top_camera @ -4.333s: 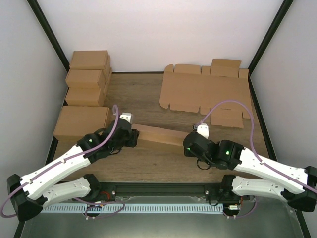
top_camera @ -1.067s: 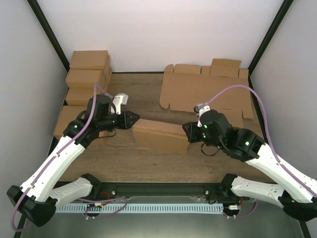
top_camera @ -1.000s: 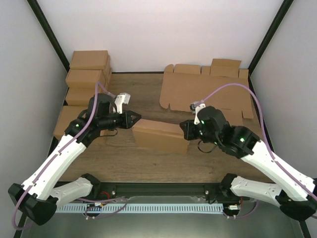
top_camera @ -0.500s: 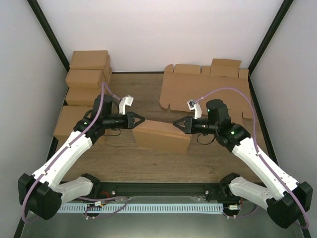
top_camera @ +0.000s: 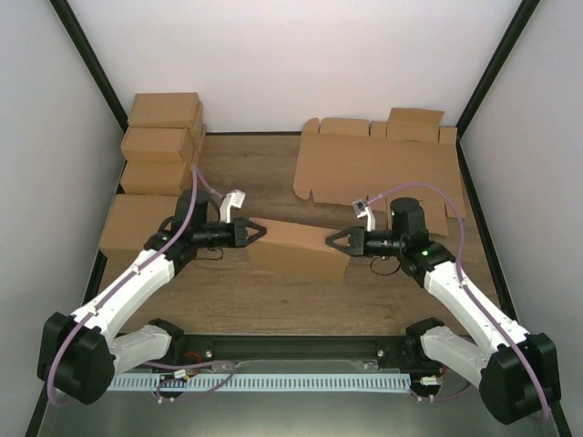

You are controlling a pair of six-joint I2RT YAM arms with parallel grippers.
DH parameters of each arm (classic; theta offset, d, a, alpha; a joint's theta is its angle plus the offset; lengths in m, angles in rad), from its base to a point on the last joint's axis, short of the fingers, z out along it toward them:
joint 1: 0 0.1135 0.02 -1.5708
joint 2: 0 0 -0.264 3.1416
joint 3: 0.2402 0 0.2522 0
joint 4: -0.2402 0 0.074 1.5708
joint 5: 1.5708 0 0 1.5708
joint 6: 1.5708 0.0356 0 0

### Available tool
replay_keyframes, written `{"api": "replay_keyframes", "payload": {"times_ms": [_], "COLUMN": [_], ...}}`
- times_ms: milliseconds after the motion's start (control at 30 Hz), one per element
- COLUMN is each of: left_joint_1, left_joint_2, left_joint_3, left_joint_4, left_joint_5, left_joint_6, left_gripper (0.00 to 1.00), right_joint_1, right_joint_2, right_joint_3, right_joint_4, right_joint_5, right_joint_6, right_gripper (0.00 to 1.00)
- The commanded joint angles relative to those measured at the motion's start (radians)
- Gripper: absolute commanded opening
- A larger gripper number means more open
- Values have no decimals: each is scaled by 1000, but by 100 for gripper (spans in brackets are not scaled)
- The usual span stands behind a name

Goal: Fold the paper box

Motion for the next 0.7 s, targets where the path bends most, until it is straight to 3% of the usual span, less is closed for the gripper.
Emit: {"api": "replay_keyframes", "payload": {"times_ms": [0,133,433,667], "left_joint_1": [7,9,87,118], "left_joint_2": [15,3,-13,28], "left_joint_3": [-40,1,173,-2], "left_joint_4": [-4,-37,-171,-45], "left_joint_5": [-28,-30,3,74], "left_joint_6": [5,17,72,50], "left_gripper": [4,4,4,4], "right_joint_1": [-23,-42,-62,-97], "right_joint_2": [14,8,32,65], "right_joint_3": [-40,-29,221,28], "right_joint_4": [19,7,-183,-53], "right_joint_5": [-22,-48,-41,-86], "right_joint_6": [-13,-22,-121,-103], "right_gripper": [1,1,1,1]}}
